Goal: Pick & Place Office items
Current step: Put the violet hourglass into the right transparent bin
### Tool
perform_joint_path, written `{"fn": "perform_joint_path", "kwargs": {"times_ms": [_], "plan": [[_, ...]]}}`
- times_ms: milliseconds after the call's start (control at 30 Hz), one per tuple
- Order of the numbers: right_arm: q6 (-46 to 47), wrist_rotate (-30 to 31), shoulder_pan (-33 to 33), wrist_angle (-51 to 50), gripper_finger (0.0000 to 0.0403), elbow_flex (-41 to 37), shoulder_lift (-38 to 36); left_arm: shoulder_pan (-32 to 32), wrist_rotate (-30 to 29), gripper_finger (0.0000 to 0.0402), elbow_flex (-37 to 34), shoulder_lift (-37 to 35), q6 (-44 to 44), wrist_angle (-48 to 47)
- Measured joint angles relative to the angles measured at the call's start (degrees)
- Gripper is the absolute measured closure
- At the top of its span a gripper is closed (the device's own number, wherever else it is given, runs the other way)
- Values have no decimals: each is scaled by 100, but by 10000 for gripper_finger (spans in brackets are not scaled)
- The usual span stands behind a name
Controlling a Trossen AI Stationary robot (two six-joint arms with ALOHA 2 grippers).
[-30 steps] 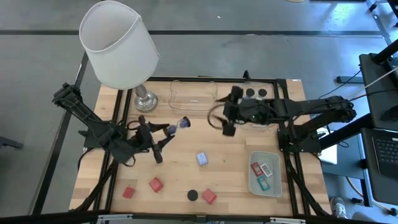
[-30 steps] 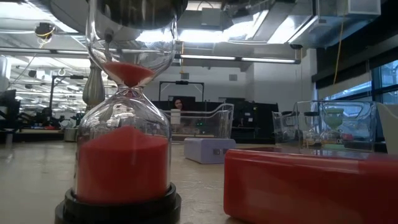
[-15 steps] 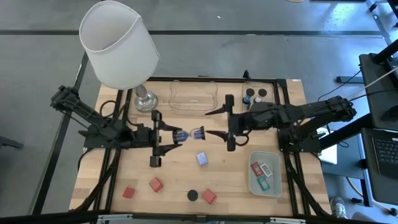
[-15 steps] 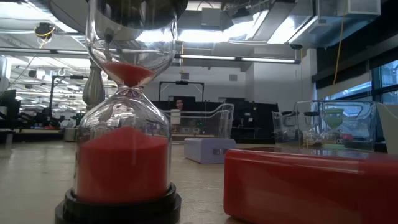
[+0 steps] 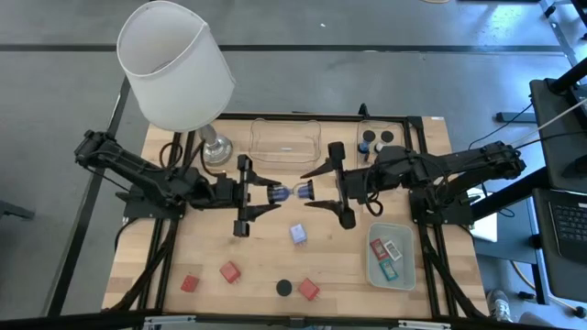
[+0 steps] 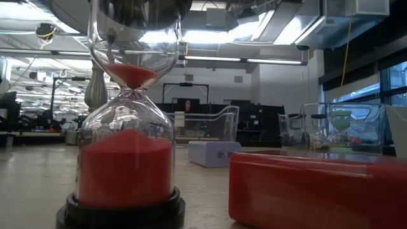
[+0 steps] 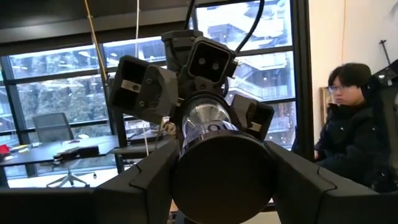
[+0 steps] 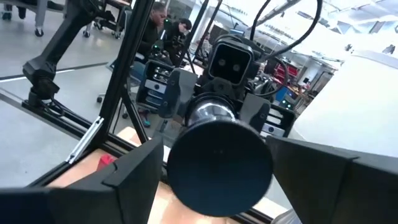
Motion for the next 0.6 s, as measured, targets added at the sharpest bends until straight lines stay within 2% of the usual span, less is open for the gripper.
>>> {"fn": "perform_joint_path", "kwargs": {"times_ms": [233,500,600], "plan": [[285,-4,0,-2,125,0,0,72,235,195,0,-2,-78,7],[474,-13,0,-1,186,0,0,72,235,195,0,-2,-78,88],[479,-13,0,0,190,0,0,72,235,195,0,-2,-78,86]]}}
